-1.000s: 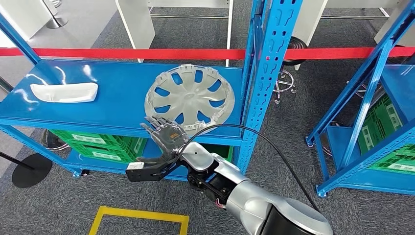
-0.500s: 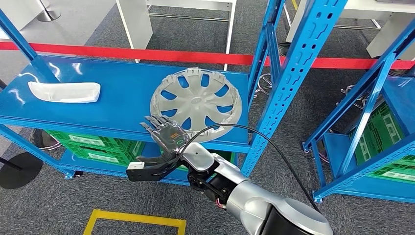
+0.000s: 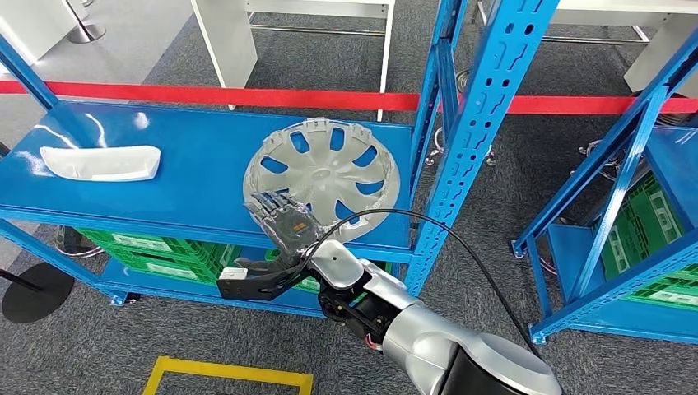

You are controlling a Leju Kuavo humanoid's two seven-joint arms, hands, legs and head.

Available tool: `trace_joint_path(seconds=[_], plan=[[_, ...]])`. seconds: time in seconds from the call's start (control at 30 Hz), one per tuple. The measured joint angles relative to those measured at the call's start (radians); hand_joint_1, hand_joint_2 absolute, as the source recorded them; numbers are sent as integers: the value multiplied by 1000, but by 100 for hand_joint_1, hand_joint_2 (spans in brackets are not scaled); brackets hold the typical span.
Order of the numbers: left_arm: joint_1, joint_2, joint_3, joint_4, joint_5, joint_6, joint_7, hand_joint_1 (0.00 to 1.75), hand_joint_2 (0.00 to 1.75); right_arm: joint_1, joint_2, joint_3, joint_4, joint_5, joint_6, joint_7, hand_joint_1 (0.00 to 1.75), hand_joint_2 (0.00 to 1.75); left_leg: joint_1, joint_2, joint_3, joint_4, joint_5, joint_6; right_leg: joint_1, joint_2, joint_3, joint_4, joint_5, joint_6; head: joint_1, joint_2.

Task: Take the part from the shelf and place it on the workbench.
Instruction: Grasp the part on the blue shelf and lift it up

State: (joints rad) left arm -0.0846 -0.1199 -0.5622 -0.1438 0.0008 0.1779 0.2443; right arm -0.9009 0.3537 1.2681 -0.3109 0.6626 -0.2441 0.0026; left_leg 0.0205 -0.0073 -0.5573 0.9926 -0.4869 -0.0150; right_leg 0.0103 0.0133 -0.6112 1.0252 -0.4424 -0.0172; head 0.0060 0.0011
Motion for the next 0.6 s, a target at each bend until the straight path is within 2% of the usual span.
trace_joint_path(seconds=[0.13,0.27,0.6], plan=[[0,1,-2,0,0,0,1,0,0,0,0,2,3,0,0,3,0,0,0,0,4,-7,2,-5,1,0,0,0,-2,-3,0,0],[0,1,-4,0,0,-4,1,0,0,0,0,6,6,-2,11,42,0,0,0,0,4,-9,3,-11,1,0,1,1,-3,-4,1,0],[1,-4,-5,0,17,1,-1,0,0,1,0,16,37,-3,74,135,0,0,-3,0,5,-8,3,-11,-2,-1,4,-2,-2,-4,1,0]])
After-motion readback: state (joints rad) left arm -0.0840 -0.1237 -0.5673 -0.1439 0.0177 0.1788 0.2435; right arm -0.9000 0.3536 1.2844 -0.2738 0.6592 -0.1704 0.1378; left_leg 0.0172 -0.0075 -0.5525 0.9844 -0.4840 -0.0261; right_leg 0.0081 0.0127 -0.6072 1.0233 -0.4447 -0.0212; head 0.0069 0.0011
